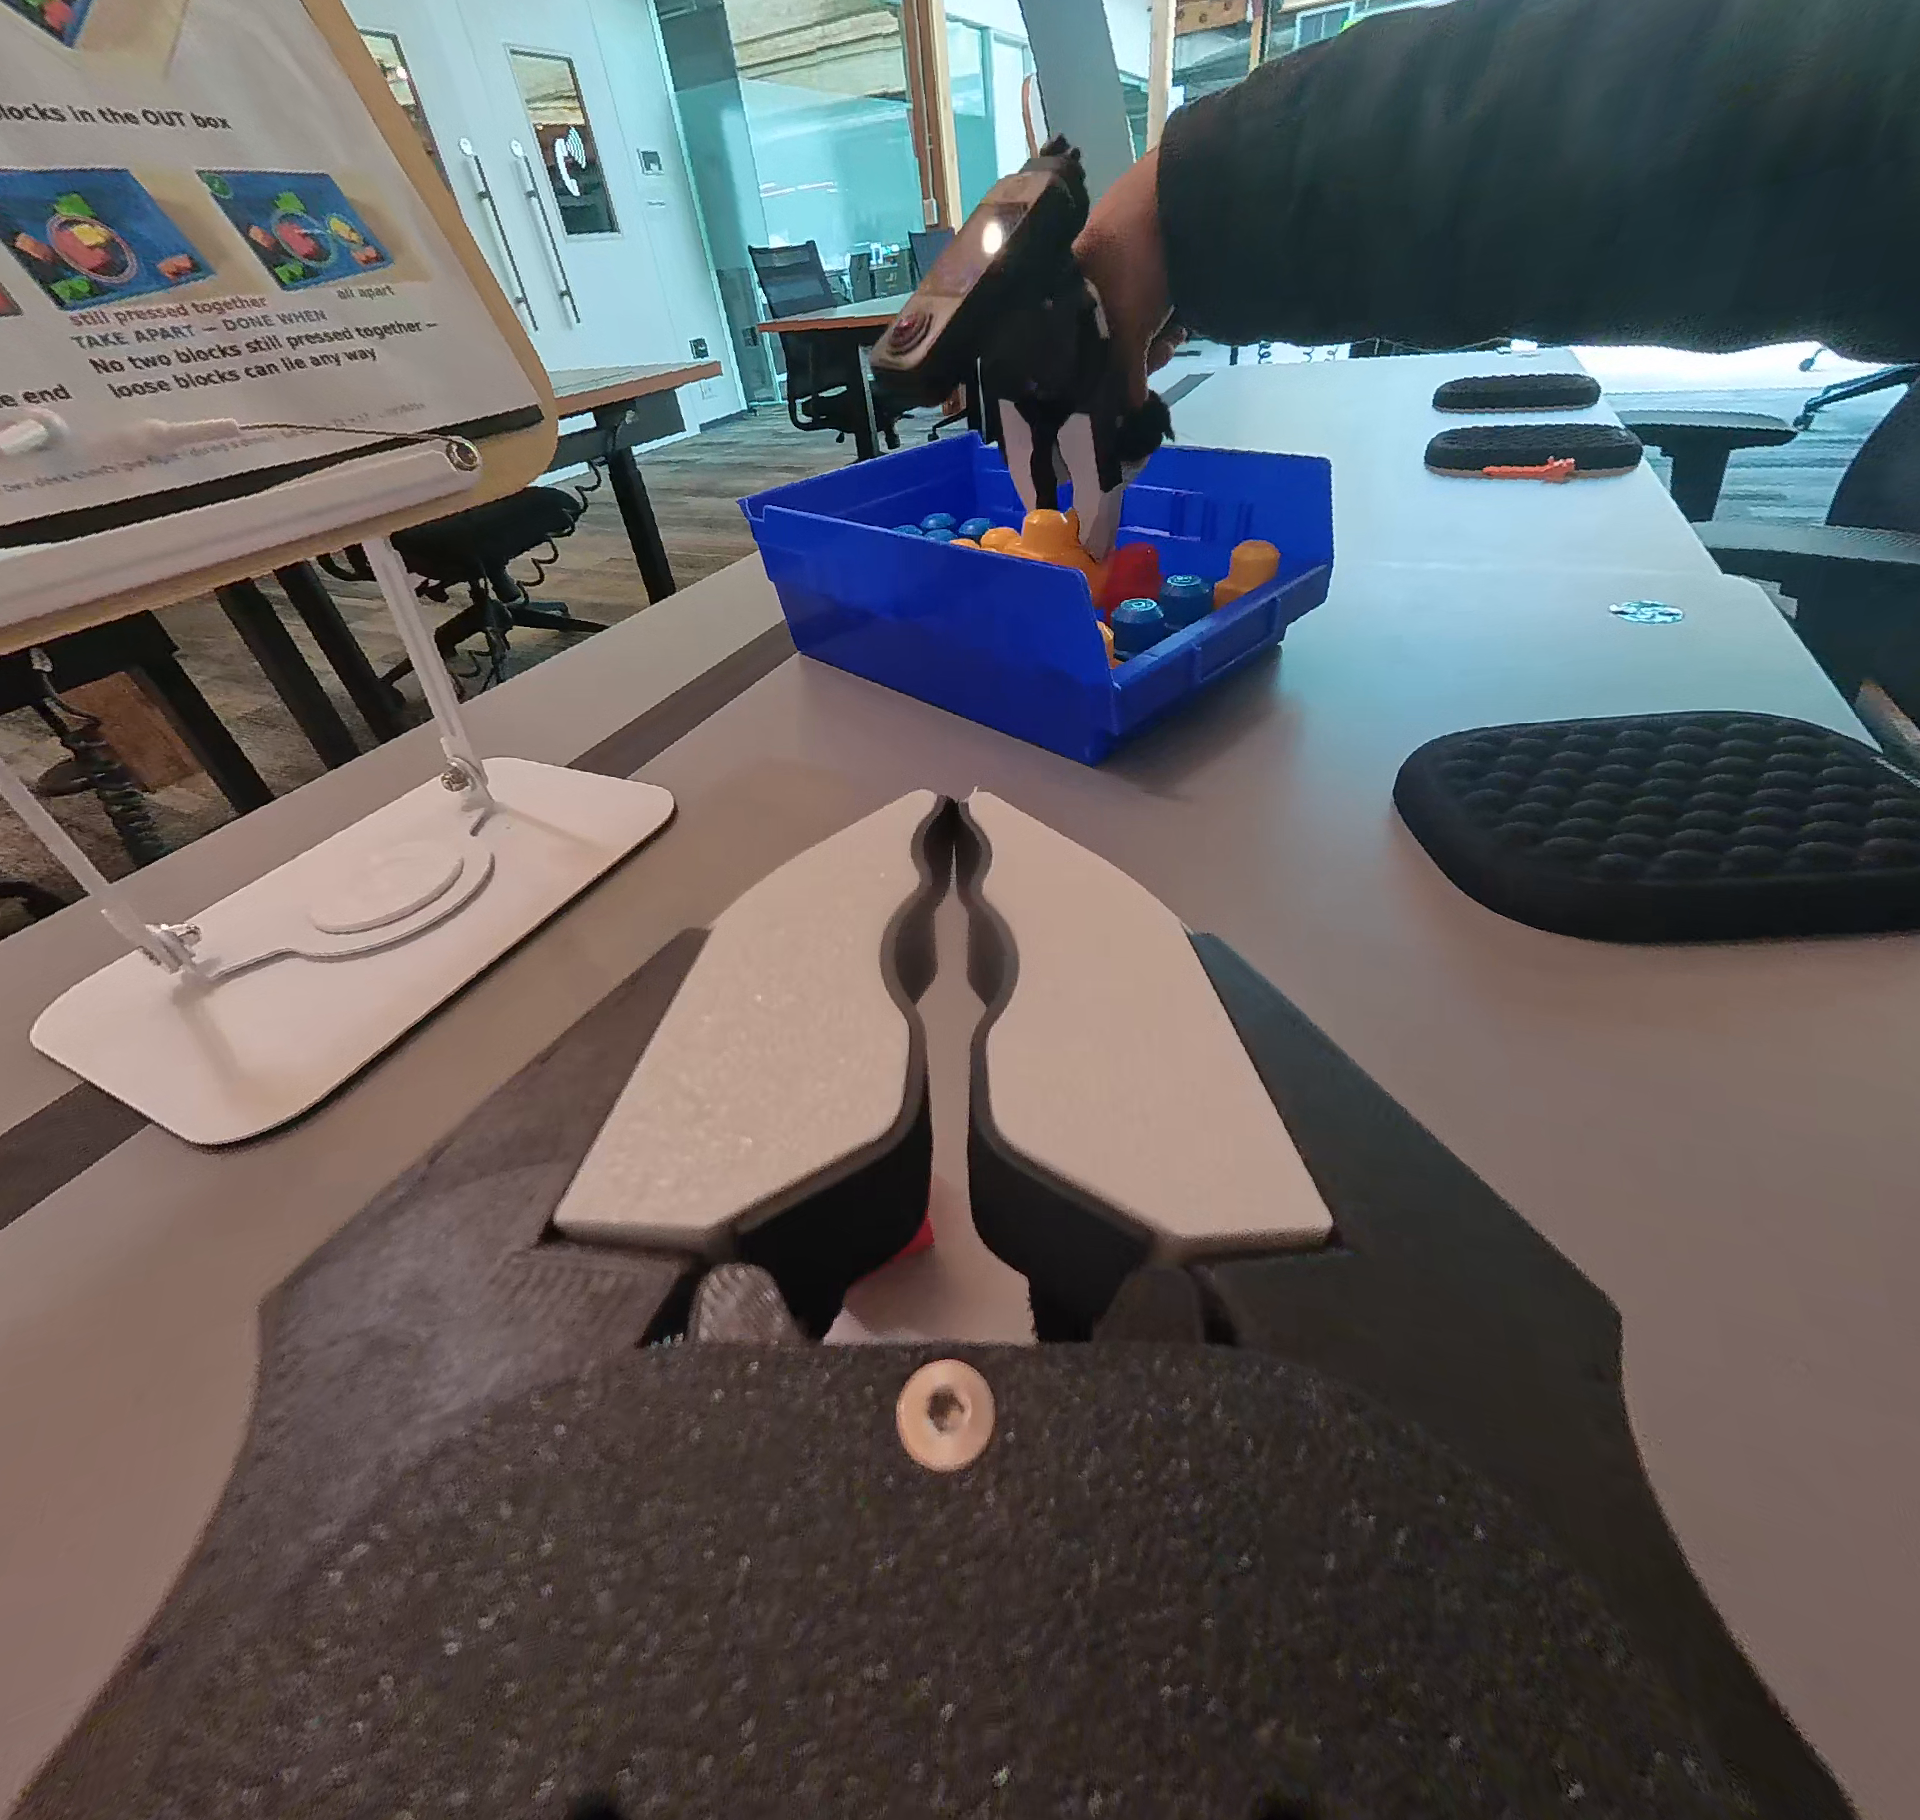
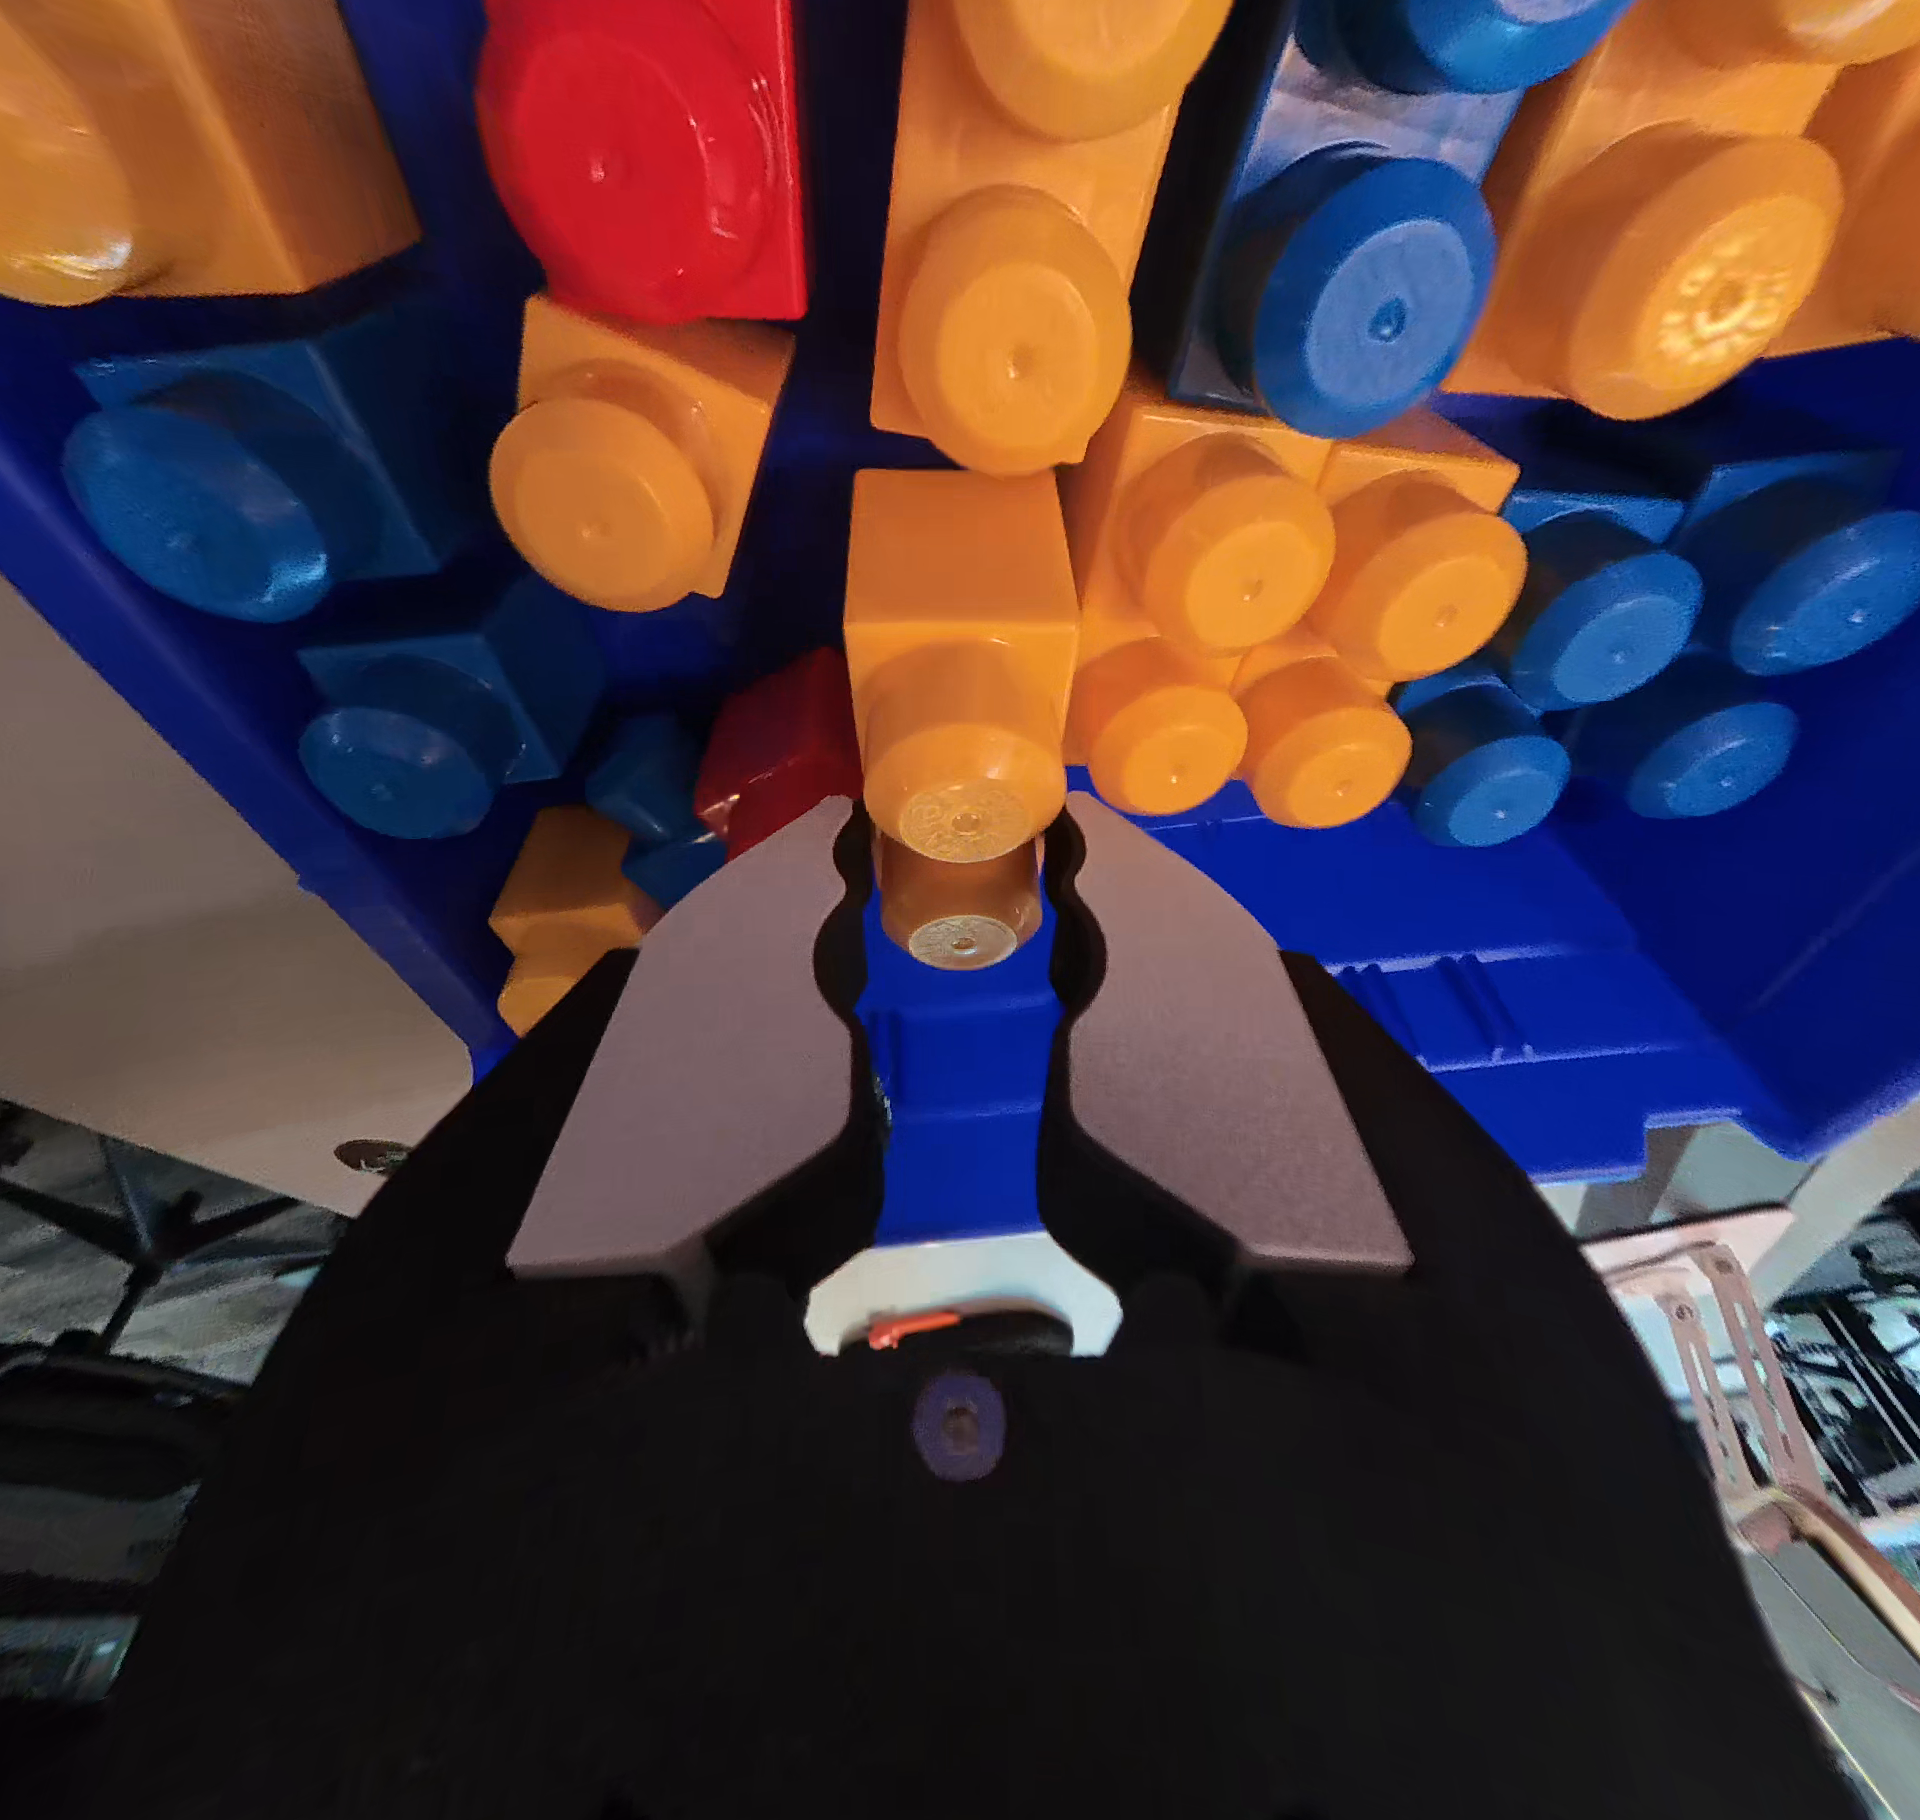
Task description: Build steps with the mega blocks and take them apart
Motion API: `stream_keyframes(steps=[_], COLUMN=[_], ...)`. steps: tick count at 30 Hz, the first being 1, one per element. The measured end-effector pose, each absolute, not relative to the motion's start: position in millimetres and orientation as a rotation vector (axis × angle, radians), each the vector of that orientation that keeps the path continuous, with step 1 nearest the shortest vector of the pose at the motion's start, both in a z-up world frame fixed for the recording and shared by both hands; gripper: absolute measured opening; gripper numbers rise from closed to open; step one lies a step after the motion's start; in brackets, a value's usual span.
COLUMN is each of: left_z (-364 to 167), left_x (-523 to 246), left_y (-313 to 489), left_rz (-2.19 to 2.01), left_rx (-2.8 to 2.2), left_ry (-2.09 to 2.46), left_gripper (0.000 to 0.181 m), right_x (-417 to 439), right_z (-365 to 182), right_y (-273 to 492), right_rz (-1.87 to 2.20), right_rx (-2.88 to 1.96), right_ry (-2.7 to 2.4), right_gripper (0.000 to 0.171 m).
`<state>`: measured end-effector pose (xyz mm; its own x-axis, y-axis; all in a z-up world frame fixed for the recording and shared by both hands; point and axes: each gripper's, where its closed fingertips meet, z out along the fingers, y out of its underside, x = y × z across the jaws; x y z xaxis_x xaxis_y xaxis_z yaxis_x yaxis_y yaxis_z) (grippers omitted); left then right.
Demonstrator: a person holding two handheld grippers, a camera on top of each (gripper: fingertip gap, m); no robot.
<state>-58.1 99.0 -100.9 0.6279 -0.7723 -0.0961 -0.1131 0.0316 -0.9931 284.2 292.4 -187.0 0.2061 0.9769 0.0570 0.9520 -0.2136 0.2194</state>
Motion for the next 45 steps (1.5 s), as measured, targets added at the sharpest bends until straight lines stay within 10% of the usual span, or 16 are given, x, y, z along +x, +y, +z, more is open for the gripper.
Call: stream_keyframes(steps=[26,45], left_z=[-110.4,-96.3], left_x=[-63.8,-133.1], left_y=[107.0,140.1], left_rz=[-0.542,-0.299], left_rx=[-1.525,-1.559], left_ry=[0.775,0.379], left_gripper=[0.001,0.0], right_x=[262.9,-5.7], right_z=[-165.6,-111.2], right_y=[305.8,181.9], right_rz=[0.175,-0.969], right_rx=[2.537,3.028], right_ry=[1.88,2.469], right_gripper=[0.037,0.045])
